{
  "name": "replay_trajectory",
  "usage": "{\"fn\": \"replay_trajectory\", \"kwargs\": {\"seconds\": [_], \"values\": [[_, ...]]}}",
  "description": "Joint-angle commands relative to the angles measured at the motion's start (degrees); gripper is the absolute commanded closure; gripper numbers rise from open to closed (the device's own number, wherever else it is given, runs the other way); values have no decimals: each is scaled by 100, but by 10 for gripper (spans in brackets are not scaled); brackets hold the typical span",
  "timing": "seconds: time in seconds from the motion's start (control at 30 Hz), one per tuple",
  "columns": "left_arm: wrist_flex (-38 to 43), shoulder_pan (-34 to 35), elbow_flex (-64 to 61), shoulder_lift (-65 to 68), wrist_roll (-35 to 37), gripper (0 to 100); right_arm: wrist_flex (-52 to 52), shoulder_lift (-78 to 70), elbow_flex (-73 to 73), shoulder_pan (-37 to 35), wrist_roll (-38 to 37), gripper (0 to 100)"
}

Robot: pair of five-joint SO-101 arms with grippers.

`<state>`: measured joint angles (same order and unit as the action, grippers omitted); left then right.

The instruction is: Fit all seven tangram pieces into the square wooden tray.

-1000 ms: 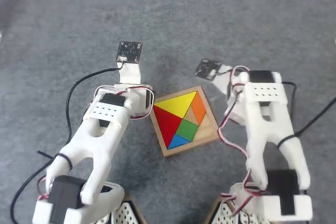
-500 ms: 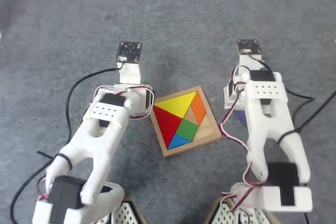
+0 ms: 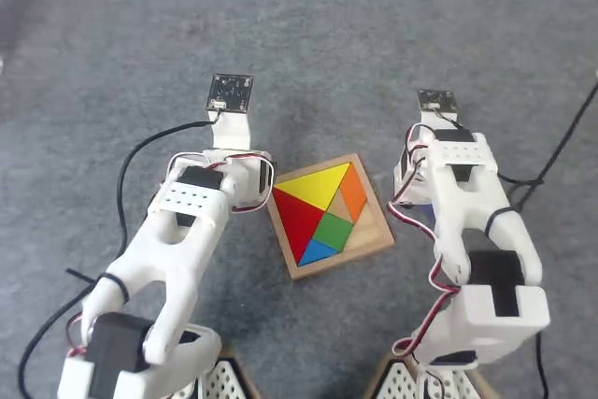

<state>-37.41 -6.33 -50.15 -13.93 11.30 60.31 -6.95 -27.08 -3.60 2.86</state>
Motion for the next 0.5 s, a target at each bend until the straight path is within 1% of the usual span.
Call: {"fn": "replay_trajectory", "kwargs": {"seconds": [0.0,0.13,0.33,0.47], "values": [[97,-35,22,-229,-62,838,-84,-22,176,84,-88,744],[97,-35,22,-229,-62,838,-163,-75,360,101,-79,770],[97,-35,22,-229,-62,838,-251,-277,536,75,167,768],[88,-35,22,-229,-62,838,-251,-593,791,101,176,768]]}}
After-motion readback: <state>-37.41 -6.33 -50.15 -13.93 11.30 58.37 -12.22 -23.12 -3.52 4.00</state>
